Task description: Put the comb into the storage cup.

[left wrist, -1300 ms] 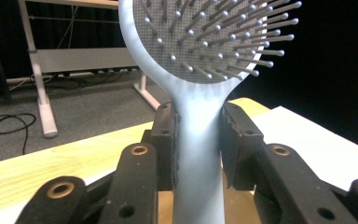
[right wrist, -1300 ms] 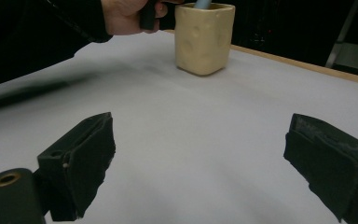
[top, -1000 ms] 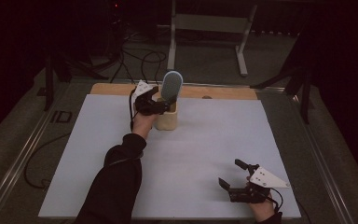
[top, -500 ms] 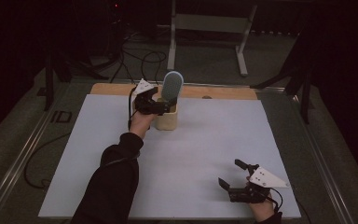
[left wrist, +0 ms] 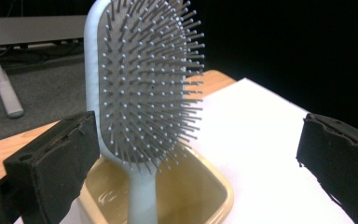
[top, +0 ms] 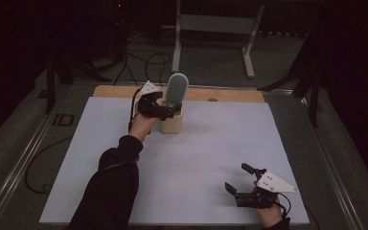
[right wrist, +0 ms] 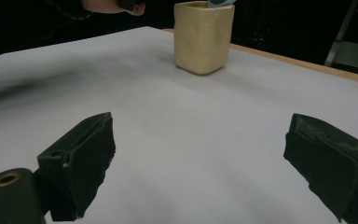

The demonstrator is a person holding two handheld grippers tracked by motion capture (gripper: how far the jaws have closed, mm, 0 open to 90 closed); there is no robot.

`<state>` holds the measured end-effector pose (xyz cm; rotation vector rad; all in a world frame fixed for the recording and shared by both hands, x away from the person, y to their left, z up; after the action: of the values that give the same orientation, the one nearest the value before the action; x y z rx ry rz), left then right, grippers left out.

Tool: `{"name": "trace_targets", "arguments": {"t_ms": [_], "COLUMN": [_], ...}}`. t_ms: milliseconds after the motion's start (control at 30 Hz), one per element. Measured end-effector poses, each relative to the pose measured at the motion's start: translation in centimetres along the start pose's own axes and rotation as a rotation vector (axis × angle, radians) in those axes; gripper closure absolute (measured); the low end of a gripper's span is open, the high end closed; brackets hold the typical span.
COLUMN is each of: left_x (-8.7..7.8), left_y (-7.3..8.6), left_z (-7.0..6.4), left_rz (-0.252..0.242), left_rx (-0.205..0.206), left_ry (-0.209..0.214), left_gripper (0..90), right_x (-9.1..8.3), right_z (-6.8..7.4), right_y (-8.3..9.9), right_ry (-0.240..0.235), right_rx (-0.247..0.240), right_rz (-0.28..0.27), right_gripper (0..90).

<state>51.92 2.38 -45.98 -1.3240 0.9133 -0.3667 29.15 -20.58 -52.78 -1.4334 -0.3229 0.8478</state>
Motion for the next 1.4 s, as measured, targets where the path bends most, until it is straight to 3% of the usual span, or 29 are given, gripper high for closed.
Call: {"name": "trace_targets", "arguments": {"t_ms": [433, 700, 1400], "left_x": [-1.5, -2.7, -7.1], "left_y": [-0.3, 0.0, 1.4], "left_z": [-0.2, -0.7, -0.8], "left_rz": [0.020, 0.042, 0.065], "left_rx": [0.032, 0.040, 0.077], "left_ry": [0.020, 0.067, 0.070], "left_gripper": [0.0, 0.0, 0.0], "right_x": [0.2, 0.3, 0.3], "right_z": [0.0, 0.1, 0.2], "right_y": [-0.1, -0.1, -0.2], "right_ry": [-0.004, -0.009, -0.004], "right_rx": [0.001, 0.001, -0.008], "right_rz": [-0.001, -0.001, 0.001], "right_gripper": [8.3, 8.3, 8.3]}}
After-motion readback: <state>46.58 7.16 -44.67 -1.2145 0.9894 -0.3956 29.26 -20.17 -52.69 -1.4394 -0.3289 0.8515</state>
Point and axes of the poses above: each handheld gripper's, and its own axes: x roughly forward along the jaws, y roughly out of its underside, z roughly to its left, the point moved 10 cm from there along x, roughly forward along the jaws, and after that the axes turned 9 degrees about x, right-handed, at the moved point
